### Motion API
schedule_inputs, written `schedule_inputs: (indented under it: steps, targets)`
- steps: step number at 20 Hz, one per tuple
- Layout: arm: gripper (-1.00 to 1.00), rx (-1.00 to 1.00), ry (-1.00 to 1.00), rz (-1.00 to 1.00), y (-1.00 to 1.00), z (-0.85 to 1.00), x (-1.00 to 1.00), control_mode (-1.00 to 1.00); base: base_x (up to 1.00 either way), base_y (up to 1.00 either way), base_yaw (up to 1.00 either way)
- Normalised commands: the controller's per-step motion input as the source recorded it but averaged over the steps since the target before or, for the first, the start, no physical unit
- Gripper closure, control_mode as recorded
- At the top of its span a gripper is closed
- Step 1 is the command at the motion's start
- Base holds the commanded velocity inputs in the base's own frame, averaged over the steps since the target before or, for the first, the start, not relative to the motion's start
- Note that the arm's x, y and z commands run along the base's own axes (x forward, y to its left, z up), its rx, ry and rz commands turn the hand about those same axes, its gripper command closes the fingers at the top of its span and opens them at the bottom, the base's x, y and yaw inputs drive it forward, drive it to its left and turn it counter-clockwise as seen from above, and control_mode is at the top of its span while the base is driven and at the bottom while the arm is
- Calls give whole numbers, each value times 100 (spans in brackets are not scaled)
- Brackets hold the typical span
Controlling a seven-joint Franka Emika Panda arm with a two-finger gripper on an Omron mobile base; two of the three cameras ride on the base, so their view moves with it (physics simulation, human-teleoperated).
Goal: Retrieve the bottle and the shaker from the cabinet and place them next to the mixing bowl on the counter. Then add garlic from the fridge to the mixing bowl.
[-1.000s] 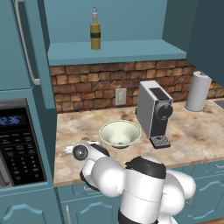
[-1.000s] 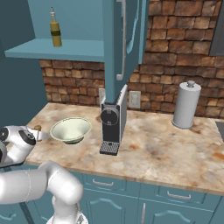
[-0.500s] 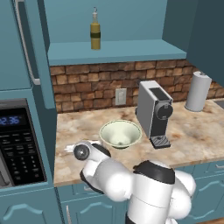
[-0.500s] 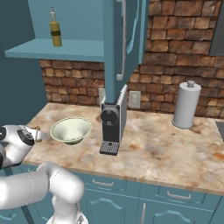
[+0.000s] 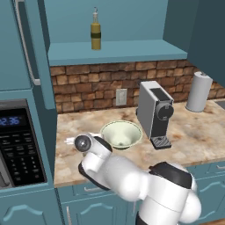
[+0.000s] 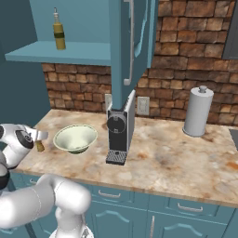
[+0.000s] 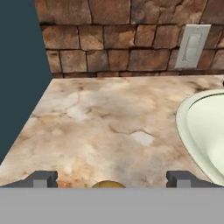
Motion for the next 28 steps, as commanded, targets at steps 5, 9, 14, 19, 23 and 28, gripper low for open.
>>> schedule_inputs:
  steps: [5, 9, 14, 19, 23, 28]
  targets:
    - [-100, 0, 0, 1, -6, 38, -4, -100, 0, 0, 0]
    - [-100, 0, 0, 0, -3, 60, -18, -100, 0, 0, 0]
    - [-100, 0, 0, 0, -16, 67, -30, -100, 0, 0, 0]
    - [-100, 0, 0, 0, -40, 51, -23, -100, 0, 0, 0]
    - [-100, 0, 0, 0, -52, 50, -25, -100, 0, 0, 0]
    - [-100, 0, 0, 0, -40, 63, -27, -100, 0, 0, 0]
